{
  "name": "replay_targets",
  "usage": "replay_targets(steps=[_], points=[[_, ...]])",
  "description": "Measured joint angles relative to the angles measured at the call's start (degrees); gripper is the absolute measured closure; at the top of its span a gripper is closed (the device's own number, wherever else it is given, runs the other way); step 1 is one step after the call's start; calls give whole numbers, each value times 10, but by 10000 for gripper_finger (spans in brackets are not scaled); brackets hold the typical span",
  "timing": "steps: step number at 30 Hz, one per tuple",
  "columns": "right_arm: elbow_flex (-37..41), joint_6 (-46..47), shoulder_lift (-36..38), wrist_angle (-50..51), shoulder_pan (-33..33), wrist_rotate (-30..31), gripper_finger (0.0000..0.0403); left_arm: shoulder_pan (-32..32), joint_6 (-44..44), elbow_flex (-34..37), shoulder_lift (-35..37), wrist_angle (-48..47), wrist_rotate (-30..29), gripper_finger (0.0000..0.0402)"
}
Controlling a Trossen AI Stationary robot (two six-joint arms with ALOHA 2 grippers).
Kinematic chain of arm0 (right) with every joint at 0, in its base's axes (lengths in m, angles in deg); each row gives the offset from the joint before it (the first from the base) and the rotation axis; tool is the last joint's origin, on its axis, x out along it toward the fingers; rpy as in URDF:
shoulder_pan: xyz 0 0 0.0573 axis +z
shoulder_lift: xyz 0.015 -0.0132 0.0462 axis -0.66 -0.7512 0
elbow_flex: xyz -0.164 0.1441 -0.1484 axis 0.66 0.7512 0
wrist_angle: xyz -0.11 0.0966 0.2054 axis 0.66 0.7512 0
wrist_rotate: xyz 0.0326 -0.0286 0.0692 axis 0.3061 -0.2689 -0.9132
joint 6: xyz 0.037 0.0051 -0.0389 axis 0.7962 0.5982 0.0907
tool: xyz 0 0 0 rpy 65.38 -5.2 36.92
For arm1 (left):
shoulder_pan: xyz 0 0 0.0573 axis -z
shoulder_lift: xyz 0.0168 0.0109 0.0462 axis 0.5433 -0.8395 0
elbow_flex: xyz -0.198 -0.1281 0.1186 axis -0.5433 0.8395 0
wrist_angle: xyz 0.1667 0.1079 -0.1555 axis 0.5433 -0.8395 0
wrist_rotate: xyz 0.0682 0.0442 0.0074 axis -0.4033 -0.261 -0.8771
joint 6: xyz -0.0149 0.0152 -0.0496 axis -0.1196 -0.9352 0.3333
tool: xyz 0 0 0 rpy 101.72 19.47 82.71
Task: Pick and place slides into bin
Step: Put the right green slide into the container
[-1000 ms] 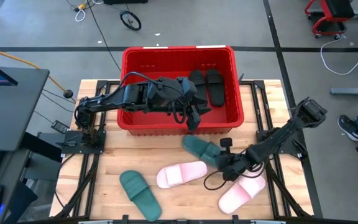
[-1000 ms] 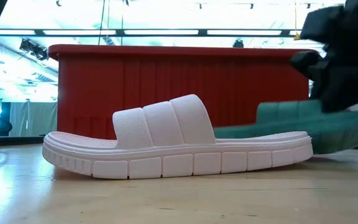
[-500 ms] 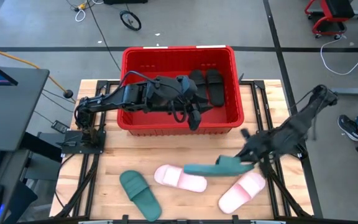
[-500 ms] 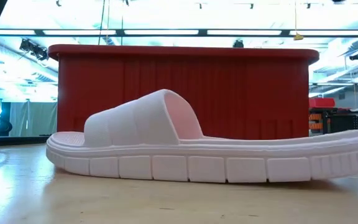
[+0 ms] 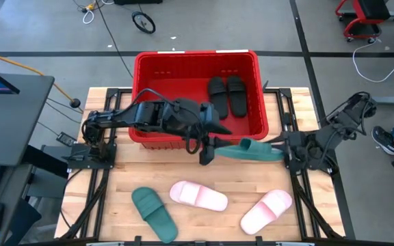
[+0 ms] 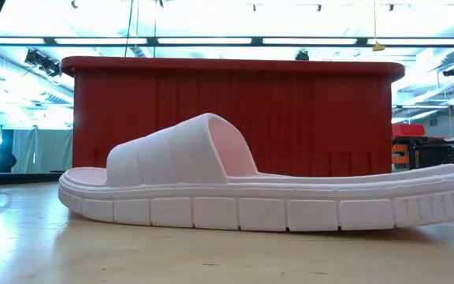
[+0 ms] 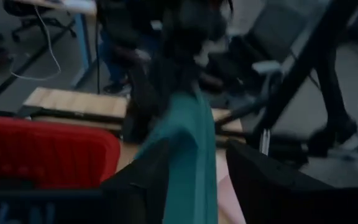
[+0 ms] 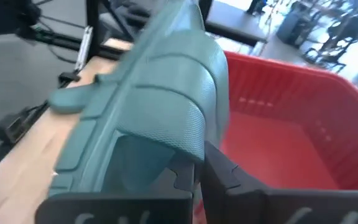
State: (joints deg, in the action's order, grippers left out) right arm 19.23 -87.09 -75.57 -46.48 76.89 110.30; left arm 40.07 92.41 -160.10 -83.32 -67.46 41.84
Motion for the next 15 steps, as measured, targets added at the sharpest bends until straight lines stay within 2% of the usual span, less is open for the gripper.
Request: replay_targets(steps=[4, 8, 15], points=[[-2, -20, -16, 0, -46, -2, 394, 1, -5, 0, -9, -28, -5, 202], [-1, -25, -35, 5, -91, -1, 392, 0, -46, 0, -27, -34, -6, 177], [-1, -38, -52, 0, -133, -19, 392, -4, -73, 0, -58, -103, -19, 155]])
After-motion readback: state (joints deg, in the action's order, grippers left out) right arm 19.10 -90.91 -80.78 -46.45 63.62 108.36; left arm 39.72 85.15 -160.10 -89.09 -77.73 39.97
